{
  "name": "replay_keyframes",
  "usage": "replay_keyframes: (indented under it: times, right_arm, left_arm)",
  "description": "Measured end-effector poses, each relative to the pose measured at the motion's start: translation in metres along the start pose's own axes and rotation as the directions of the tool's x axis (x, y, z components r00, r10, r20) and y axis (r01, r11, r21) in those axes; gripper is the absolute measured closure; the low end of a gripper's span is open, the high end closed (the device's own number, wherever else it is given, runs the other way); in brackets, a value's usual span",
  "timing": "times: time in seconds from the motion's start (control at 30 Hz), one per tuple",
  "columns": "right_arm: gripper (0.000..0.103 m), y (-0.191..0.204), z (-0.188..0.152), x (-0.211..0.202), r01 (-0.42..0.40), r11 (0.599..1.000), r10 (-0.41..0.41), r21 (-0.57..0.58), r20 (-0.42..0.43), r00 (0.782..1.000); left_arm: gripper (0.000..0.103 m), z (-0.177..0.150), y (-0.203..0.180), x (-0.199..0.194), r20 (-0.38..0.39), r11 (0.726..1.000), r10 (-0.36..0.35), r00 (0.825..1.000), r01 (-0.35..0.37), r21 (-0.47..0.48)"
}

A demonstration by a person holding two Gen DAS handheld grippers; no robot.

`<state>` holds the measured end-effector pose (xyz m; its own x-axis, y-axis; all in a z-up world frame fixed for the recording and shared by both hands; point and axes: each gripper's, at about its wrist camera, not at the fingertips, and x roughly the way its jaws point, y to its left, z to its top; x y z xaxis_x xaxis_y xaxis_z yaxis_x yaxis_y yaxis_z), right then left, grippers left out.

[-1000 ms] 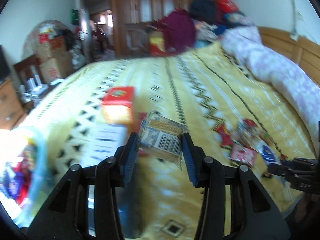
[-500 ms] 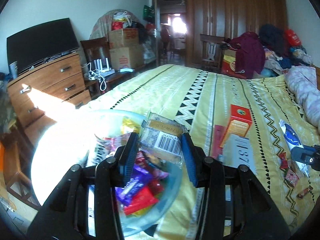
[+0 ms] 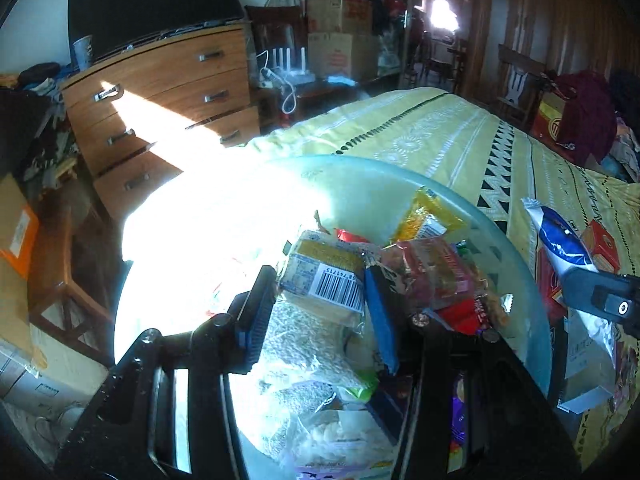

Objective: Organize snacks
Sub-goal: 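Open both grippers over the glass bowl to drop the packets, then move both grippers back toward the snack pile on the bed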

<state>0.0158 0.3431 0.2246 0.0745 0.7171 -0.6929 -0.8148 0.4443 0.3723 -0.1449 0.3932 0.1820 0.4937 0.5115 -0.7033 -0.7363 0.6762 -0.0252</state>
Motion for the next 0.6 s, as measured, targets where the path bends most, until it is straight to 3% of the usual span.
replay_keyframes:
  times: [0.07,0.13,0.17,0.27,0.3,0.33,0.37,0.4,0.43,0.47,0.5,0.6]
  right_arm:
    - [0.068,0.005,0.009,0.017,0.006,1.000,-0.006,-0.016,-0.016,1.000]
    - [0.049,0.004,0.017,0.017,0.056,0.998,-0.056,-0.021,0.018,0.998]
    - [0.049,0.003,0.018,0.009,0.067,0.998,-0.066,-0.021,0.046,0.997]
    - [0.049,-0.002,0.005,-0.039,0.064,0.998,-0.061,-0.017,0.130,0.990]
    - [0.049,-0.005,-0.009,-0.062,0.076,0.997,-0.071,-0.019,0.173,0.982]
    - [0.049,-0.008,-0.024,-0.084,0.099,0.995,-0.094,-0.015,0.210,0.973]
    - [0.049,-0.016,-0.046,-0.107,0.139,0.990,-0.135,0.004,0.251,0.959]
    - [0.044,-0.028,-0.072,-0.131,0.195,0.980,-0.199,0.042,0.292,0.936]
    - [0.031,-0.040,-0.095,-0.151,0.247,0.965,-0.261,0.084,0.318,0.911]
    - [0.024,-0.055,-0.125,-0.174,0.306,0.941,-0.337,0.141,0.343,0.877]
    - [0.013,-0.073,-0.156,-0.197,0.353,0.913,-0.405,0.205,0.357,0.842]
    - [0.011,-0.131,-0.240,-0.242,0.454,0.807,-0.566,0.378,0.276,0.777]
  left_arm:
    - [0.050,0.001,0.000,-0.005,0.016,1.000,0.022,1.000,-0.022,-0.007]
    - [0.033,0.004,-0.002,-0.015,0.046,1.000,0.022,0.999,-0.022,-0.019]
    - [0.031,0.006,-0.004,-0.020,0.053,1.000,0.010,0.999,-0.009,-0.017]
    - [0.029,0.008,-0.029,-0.044,0.110,0.999,-0.025,0.994,0.021,0.034]
    - [0.021,0.008,-0.042,-0.055,0.140,0.997,-0.051,0.989,0.042,0.063]
    - [0.006,0.003,-0.062,-0.072,0.170,0.992,-0.091,0.981,0.073,0.107]
    - [0.000,0.000,-0.079,-0.087,0.197,0.983,-0.130,0.972,0.101,0.151]
    - [0.000,-0.010,-0.103,-0.107,0.231,0.966,-0.194,0.953,0.146,0.212]
    - [0.000,-0.017,-0.124,-0.121,0.240,0.945,-0.257,0.936,0.192,0.264]
    - [0.000,-0.029,-0.150,-0.136,0.230,0.912,-0.337,0.913,0.256,0.322]
    - [0.000,-0.045,-0.178,-0.151,0.201,0.868,-0.417,0.886,0.323,0.378]
    - [0.000,-0.101,-0.245,-0.182,0.073,0.726,-0.571,0.818,0.462,0.509]
